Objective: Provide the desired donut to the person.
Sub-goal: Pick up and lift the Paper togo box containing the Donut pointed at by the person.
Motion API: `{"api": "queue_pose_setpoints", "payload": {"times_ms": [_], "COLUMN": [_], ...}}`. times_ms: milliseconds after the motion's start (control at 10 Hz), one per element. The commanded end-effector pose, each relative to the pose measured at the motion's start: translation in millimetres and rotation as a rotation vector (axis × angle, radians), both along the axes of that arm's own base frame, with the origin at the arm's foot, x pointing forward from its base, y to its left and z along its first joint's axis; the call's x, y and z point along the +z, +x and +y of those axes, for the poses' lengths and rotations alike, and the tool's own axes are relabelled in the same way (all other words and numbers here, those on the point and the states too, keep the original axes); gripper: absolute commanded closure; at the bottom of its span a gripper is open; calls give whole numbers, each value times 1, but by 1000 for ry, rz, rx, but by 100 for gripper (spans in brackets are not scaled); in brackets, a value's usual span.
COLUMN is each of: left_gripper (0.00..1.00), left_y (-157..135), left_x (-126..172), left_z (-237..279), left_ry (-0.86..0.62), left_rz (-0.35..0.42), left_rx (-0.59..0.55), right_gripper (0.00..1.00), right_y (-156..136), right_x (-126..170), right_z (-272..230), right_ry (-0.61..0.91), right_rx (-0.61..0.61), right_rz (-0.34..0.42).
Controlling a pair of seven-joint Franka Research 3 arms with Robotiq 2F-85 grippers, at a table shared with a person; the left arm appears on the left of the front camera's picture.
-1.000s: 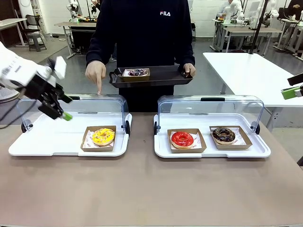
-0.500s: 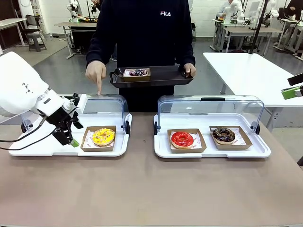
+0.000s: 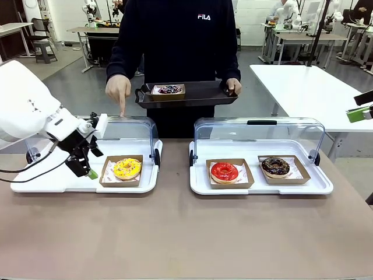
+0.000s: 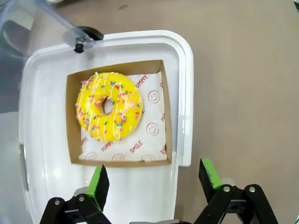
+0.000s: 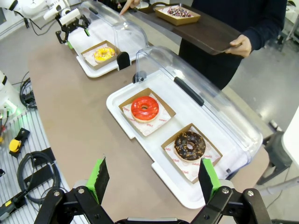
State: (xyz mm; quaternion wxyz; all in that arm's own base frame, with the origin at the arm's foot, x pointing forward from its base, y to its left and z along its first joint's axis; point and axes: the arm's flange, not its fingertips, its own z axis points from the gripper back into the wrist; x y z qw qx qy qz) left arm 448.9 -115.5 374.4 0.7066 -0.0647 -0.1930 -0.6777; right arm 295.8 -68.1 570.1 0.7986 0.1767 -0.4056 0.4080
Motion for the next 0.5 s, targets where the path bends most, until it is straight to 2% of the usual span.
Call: {"api": "queue_pose_setpoints", "payload": {"times_ms": [0, 400], "left_gripper": [0, 0], "left_y": [20, 39], "left_x": [-18, -40], "left_z": [-15, -34], "left_ry": [52, 169], "left_rz": [-11, -48], "left_rx": [-25, 14], "right_gripper": [0, 0], "right_y": [1, 1], "right_x": [-3, -3], "right_z": [1, 1], "right_ry": [17, 17], "right_rx": [12, 12], "right_rz": [-7, -7]}}
